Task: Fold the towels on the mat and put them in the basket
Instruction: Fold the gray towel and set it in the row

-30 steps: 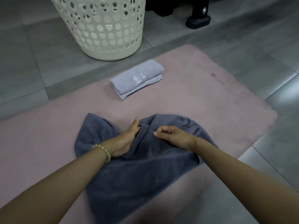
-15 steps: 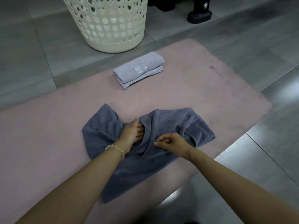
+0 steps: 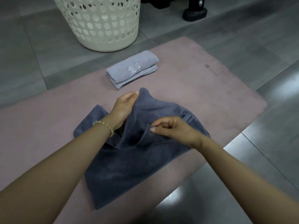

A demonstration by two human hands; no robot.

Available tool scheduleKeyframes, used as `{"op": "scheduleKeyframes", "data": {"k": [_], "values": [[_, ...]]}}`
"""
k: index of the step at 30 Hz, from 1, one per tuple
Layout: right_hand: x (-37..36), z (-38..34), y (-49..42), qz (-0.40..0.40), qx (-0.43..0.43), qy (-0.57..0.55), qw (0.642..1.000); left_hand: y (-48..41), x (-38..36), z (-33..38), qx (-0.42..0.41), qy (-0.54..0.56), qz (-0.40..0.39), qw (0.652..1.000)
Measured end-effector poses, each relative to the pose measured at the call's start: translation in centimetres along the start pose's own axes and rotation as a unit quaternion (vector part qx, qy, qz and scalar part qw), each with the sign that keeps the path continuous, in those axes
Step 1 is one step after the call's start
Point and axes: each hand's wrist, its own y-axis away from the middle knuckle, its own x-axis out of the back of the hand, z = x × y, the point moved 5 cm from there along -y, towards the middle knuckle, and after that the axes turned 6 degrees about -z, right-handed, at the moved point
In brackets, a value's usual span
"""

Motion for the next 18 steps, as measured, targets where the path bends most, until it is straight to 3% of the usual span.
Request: {"op": "scheduleKeyframes", "data": {"k": [5,8,12,18], "values": [[0.9,-4.0,-0.7,0.058,0.095,-0.003,0.994,2.3,-1.5,0.6,-0.069,-0.032,-0.049,0.996],[1.9,-5.1,-0.8,0.114,0.135,-0.022,0.984,3.3,-2.3,0.8,-0.063,-0.016,-0.065,0.996],[2.9,-5.2,-0.7,0.181,0.142,-0.002,0.973,4.1,-3.0,1.3,-0.067,0.0,-0.071,0.995],[3.0,-5.1,-1.0,0.217,0.125,0.01,0.968,4.3,-3.1,1.8,-0.094,-0.011,-0.071,0.993]]}}
